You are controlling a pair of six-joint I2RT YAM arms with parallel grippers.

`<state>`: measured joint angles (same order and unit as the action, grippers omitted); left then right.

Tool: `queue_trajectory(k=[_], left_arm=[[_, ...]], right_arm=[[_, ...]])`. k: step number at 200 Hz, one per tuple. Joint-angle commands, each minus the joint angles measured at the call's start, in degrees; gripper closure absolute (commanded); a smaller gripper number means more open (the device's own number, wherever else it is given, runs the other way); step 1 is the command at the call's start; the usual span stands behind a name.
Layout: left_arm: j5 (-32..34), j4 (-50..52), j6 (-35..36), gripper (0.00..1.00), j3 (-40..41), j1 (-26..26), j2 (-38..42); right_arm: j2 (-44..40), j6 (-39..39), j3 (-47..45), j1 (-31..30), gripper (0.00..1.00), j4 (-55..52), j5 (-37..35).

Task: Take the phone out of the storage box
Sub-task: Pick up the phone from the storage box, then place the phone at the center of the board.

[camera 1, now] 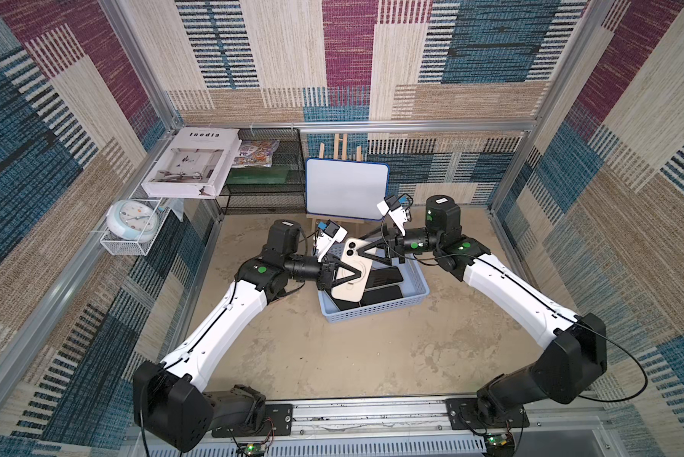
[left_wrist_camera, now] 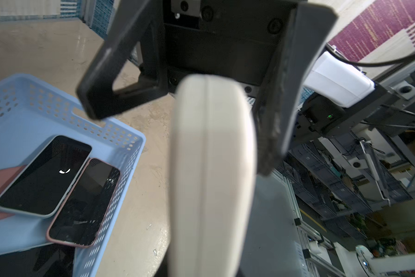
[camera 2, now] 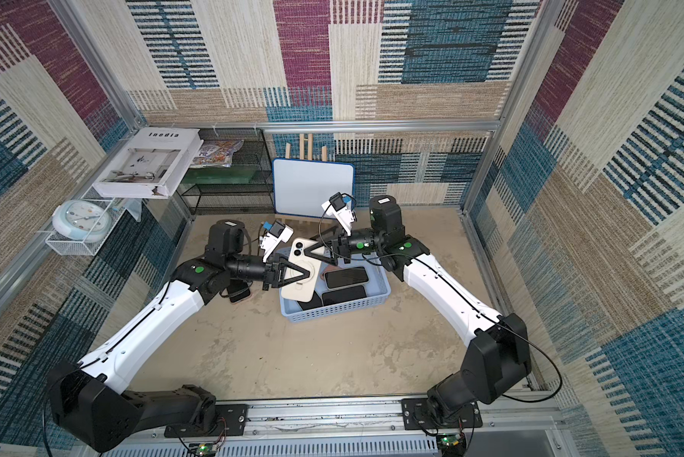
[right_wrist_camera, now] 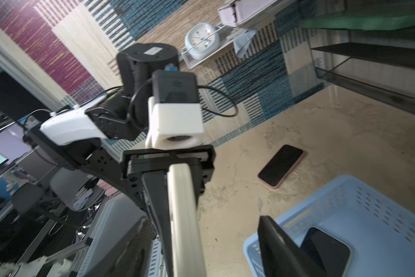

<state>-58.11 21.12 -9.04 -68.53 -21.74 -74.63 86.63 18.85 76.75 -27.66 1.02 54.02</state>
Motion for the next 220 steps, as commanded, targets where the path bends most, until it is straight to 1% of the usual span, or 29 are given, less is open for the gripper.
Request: queue_trajectory(k=[1, 6, 14, 27, 41, 52, 60, 76, 92, 105, 115, 142, 177, 195, 220], left_arm=[[14.5, 6.1, -3.9, 1.00, -1.9, 2.3, 0.6], [18.2, 8.1, -4.9, 1.00, -2.2, 3.3, 0.5], [23.9, 11.4, -6.4, 1.00, -2.6, 5.3, 0.5], [35.1, 16.2, -9.4, 1.00, -2.7, 8.5, 0.4], [49.0, 21.3, -11.5, 1.00, -2.7, 10.7, 0.5], [61.0, 24.5, -12.3, 1.00, -2.6, 11.2, 0.2], [68.3, 26.3, -12.7, 1.00, -2.6, 11.3, -0.2], [80.0, 28.3, -13.9, 1.00, -2.5, 11.3, -1.8], [90.4, 30.6, -15.1, 1.00, -3.2, 11.6, -5.4], [96.6, 32.8, -16.7, 1.00, -3.8, 12.6, -9.3], [99.7, 33.5, -18.0, 1.00, -3.7, 13.8, -12.1], [104.0, 33.5, -19.2, 1.00, -3.2, 17.1, -19.0], [102.6, 32.3, -17.7, 1.00, -6.6, 20.6, -28.0], [102.6, 31.7, -16.6, 1.00, -8.6, 21.4, -31.4], [100.9, 31.7, -15.8, 1.00, -11.4, 21.7, -35.5]], right_arm=[[1.1, 2.7, 0.1, 3.0, 0.22, -4.7, -17.0], [1.3, 2.4, -0.1, 3.6, 0.22, -7.1, -21.7], [1.3, 2.1, -0.8, 4.2, 0.22, -9.1, -27.0], [1.3, 0.2, -2.7, 4.3, 0.21, -10.1, -32.7], [1.5, -2.1, -4.9, 4.3, 0.21, -9.9, -34.8], [2.2, -3.2, -5.8, 4.4, 0.21, -10.3, -36.2], [3.1, -4.0, -6.1, 4.3, 0.21, -11.1, -37.2], [5.1, -5.5, -6.1, 4.3, 0.21, -12.7, -39.3], [6.8, -6.4, -6.2, 4.3, 0.21, -13.3, -40.1], [7.8, -7.1, -6.3, 4.3, 0.21, -13.5, -39.8], [8.1, -7.8, -6.3, 4.3, 0.22, -13.7, -39.5], [7.6, -9.3, -6.8, 4.3, 0.22, -13.7, -39.5], [6.4, -9.4, -7.8, 4.3, 0.22, -12.6, -38.5], [6.1, -9.4, -8.1, 4.3, 0.22, -12.7, -38.2], [5.7, -9.4, -8.4, 4.3, 0.22, -12.4, -38.3]])
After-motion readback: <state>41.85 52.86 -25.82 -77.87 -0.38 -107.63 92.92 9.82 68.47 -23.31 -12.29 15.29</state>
